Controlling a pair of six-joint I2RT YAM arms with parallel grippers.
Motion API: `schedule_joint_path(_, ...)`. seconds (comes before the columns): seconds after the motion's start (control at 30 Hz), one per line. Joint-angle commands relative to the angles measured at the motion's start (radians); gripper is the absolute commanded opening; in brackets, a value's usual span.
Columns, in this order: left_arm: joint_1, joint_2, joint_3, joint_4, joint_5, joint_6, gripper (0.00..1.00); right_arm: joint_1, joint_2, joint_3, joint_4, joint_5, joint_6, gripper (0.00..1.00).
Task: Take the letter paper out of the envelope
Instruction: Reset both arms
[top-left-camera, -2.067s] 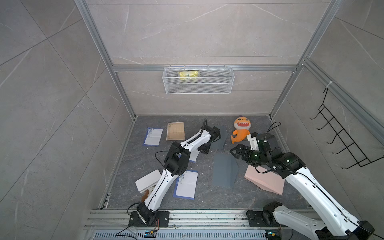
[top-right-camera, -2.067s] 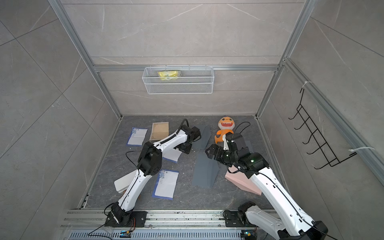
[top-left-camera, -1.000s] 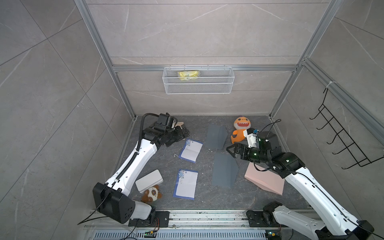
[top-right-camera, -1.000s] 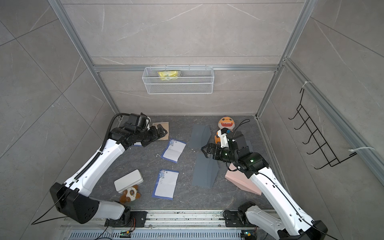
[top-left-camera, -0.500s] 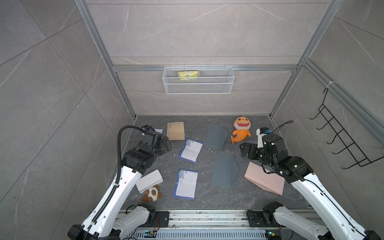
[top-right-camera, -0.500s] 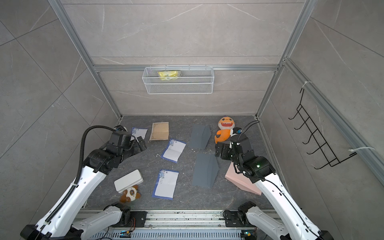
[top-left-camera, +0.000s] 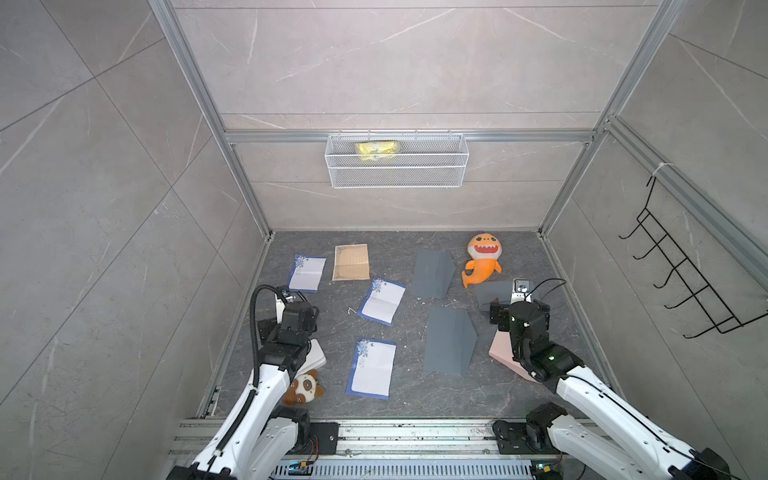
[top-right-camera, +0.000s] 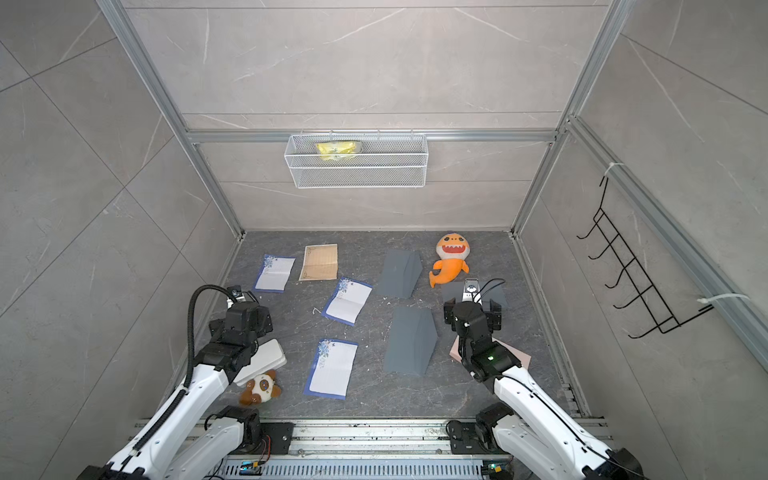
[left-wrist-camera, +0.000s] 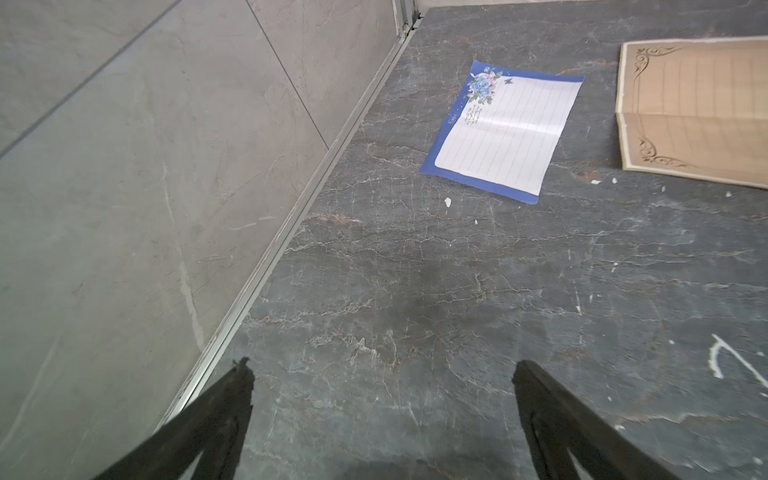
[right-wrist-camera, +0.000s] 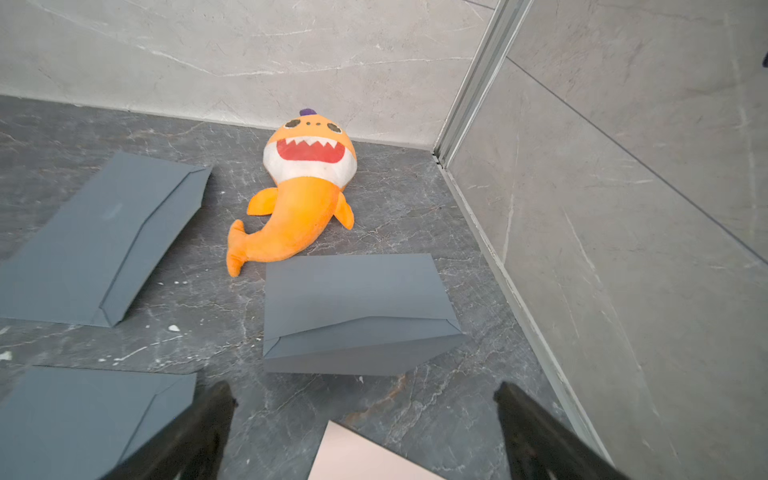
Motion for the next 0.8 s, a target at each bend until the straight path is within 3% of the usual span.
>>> schedule_joint_path(0.0, 0.030, 0.076, -0.047, 0.312, 0.041, 0.071, 1.00, -0.013, 0.068, -0.102, 0.339, 0.041, -0.072, 1.00)
schedule_joint_path(0.23, 0.118, 0.325, -0.098, 0.609, 0.196, 0.040, 1.00, -0.049, 0.310, -0.162, 0.612, -0.053, -0.063, 1.00)
schedule_joint_path(0.43, 0.159, 0.443, -0.054, 0.744, 0.348, 0.077, 1.00, -0.100, 0.478, -0.138, 0.836, -0.191, -0.137, 1.00)
schedule_joint_path(0.57, 0.182, 0.492, -0.064, 0.839, 0.381, 0.115, 1.00, -0.164, 0.598, -0.169, 1.034, -0.261, -0.123, 1.00)
schedule_joint_path(0.67, 0.219, 0.542, -0.129, 1.009, 0.410, 0.093, 1.00, -0.192, 0.566, -0.164, 0.961, -0.303, -0.089, 0.99)
schedule_joint_path(0.7, 0.219, 0.545, -0.131, 0.994, 0.439, 0.098, 1.00, -0.199, 0.585, -0.186, 1.031, -0.306, -0.087, 1.00)
schedule_joint_path(0.77, 0.219, 0.601, -0.179, 1.158, 0.440, 0.107, 1.00, -0.212, 0.609, -0.226, 1.116, -0.333, -0.081, 1.00)
